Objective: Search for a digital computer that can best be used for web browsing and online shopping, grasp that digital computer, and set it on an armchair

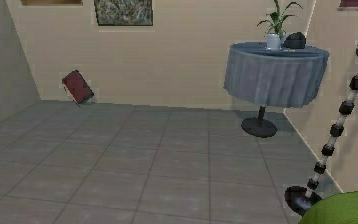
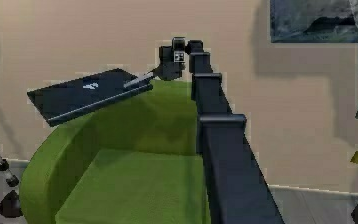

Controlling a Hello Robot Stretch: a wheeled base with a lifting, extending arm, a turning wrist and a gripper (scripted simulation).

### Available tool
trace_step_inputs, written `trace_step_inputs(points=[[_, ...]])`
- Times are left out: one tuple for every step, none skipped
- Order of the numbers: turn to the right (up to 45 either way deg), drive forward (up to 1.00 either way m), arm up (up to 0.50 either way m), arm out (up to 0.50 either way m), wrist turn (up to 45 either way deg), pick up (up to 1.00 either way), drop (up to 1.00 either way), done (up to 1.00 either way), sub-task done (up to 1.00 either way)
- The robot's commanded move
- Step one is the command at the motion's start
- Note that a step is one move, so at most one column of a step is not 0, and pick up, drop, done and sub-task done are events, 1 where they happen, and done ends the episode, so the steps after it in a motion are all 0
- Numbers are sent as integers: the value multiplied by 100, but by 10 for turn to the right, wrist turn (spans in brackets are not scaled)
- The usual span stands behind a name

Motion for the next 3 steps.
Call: trace_step_inputs(points=[[0,0,-34,0,0,0,0,0,0],[0,0,-32,0,0,0,0,0,0],[0,0,0,0,0,0,100,0,0]])
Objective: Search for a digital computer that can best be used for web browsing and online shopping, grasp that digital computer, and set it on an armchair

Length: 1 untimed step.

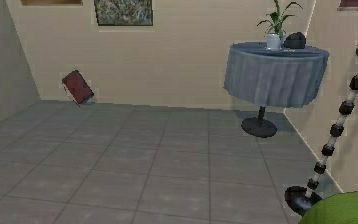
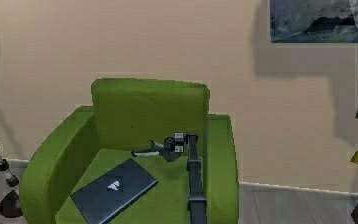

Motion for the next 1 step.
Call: trace_step_inputs(points=[[0,0,10,0,0,0,0,0,0]])
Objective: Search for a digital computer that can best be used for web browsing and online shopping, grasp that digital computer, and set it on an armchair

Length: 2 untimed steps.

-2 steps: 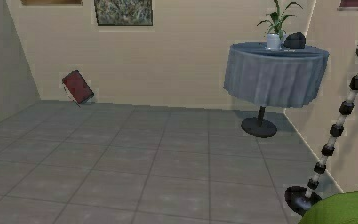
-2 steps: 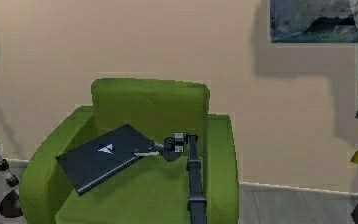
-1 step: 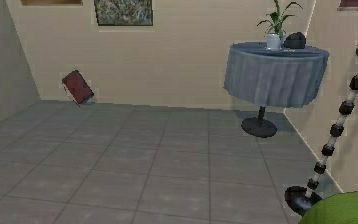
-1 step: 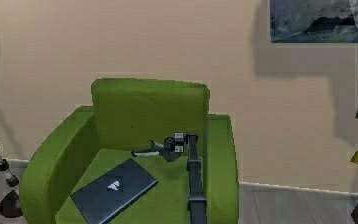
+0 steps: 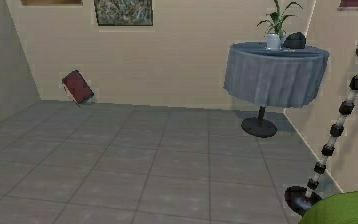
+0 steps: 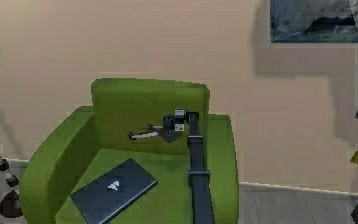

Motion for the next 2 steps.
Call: trace_step_inputs(points=[[0,0,0,-8,0,0,0,0,0],[0,0,0,0,0,0,0,100,0]])
